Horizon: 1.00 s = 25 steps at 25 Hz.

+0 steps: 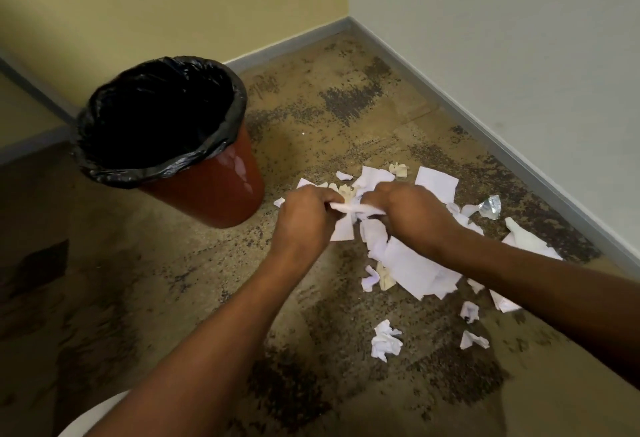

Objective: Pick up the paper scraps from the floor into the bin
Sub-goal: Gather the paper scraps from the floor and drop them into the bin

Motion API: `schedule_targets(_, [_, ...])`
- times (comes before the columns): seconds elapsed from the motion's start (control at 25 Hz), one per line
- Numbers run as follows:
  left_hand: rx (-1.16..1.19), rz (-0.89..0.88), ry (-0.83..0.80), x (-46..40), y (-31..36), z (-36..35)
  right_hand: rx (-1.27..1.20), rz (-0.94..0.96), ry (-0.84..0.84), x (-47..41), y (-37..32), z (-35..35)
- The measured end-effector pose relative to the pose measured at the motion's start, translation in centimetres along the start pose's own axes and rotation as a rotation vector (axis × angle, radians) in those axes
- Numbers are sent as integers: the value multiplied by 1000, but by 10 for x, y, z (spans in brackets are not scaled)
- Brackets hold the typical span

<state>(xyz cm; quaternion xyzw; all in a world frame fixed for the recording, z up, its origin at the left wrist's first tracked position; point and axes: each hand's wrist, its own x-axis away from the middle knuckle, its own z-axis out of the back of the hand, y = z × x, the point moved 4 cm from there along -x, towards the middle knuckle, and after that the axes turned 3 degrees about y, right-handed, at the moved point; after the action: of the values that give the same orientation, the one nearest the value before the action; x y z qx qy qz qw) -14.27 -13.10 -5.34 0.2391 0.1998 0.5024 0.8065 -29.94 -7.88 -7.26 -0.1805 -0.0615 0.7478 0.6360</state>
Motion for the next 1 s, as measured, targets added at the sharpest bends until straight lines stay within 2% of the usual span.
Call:
schedule_targets(0.28, [-64,-115,425,-18,-20,131,6,175,256,-106,-89,58])
schedule_targets(0.4, [-36,-67,593,-16,-41,172,99,287,343,-143,-131,63])
schedule_targets(0.48, [-36,21,647,-18,-63,190,189,333,399,-167,-153,62])
schedule_targets(0.68, [73,242,575,-26,-110,201,297,343,434,-231,-189,38])
schedule_targets(0.88, [153,443,333,-24,-149,190,186,232,263,-248,-203,10])
schedule_targets(1.0, [211,498,309,-21,-156,193,122,219,218,-243,-196,11])
